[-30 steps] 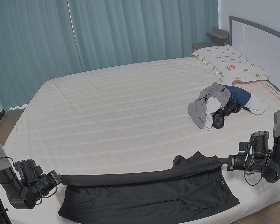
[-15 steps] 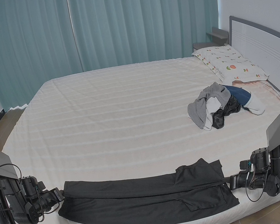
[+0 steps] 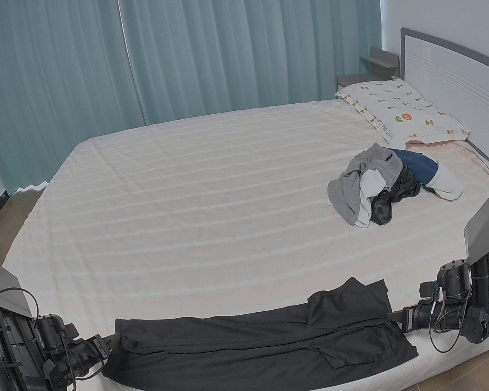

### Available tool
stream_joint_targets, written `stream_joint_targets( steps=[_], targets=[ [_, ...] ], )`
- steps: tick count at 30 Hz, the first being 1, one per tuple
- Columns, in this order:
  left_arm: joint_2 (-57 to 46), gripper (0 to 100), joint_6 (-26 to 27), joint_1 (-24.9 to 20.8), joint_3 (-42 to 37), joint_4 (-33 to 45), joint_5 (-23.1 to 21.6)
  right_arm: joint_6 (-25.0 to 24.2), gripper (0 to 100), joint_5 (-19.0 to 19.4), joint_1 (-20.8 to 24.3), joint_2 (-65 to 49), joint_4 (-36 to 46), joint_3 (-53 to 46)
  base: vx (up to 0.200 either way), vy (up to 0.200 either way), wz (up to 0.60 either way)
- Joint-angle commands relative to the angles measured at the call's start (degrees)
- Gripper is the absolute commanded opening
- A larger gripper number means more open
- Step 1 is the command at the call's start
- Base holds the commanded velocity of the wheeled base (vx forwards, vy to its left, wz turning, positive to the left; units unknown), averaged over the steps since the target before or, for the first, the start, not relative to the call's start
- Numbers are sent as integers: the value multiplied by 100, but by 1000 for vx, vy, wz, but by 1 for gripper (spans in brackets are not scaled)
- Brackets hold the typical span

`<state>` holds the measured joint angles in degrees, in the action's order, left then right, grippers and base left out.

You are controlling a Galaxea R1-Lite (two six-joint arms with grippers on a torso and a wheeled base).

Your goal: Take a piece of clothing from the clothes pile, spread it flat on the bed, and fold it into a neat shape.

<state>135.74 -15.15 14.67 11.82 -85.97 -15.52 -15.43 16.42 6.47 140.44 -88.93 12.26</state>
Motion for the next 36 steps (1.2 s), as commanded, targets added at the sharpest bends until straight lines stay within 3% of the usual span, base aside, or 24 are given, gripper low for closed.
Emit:
stream_joint_targets(
  steps=[1,4,9,10,11,13,15,17,19,25,36],
  targets=[
    [-74,100,-32,151,-84,-201,-13,-381,100,1,-41,-368,-72,39,0,0,0],
    [-294,100,-216,203,-40,-201,-83,-839,100,-7,-76,-649,-63,162,0,0,0],
    [-742,100,-1570,-122,356,-87,-74,-1761,100,-122,-58,-772,-54,496,0,0,0],
    [-751,100,-1605,-139,373,-78,-74,-1797,100,-122,-58,-772,-54,514,0,0,0],
    [-883,100,-1851,-271,531,238,-74,-2130,100,-218,-41,-763,16,654,0,0,0],
    [-953,100,-1895,-342,681,599,-74,-2297,100,-271,-67,-772,139,769,0,0,0],
    [-1032,100,-2027,-473,1305,1759,67,-2684,100,-289,-138,-781,614,1050,0,0,0],
    [-1041,100,-2115,-509,1507,2110,163,-2798,100,-289,-155,-772,754,1120,0,0,0],
    [-979,100,-2405,-632,2184,3060,321,-3203,100,-289,-164,-675,1115,1358,0,0,0],
    [-830,100,-2449,-693,2887,4150,330,-3510,100,-289,-129,-561,1370,1551,0,0,0],
    [-443,100,-2396,-816,3001,4097,453,-3510,100,-464,-23,-324,1370,1753,0,0,0]
  ],
)
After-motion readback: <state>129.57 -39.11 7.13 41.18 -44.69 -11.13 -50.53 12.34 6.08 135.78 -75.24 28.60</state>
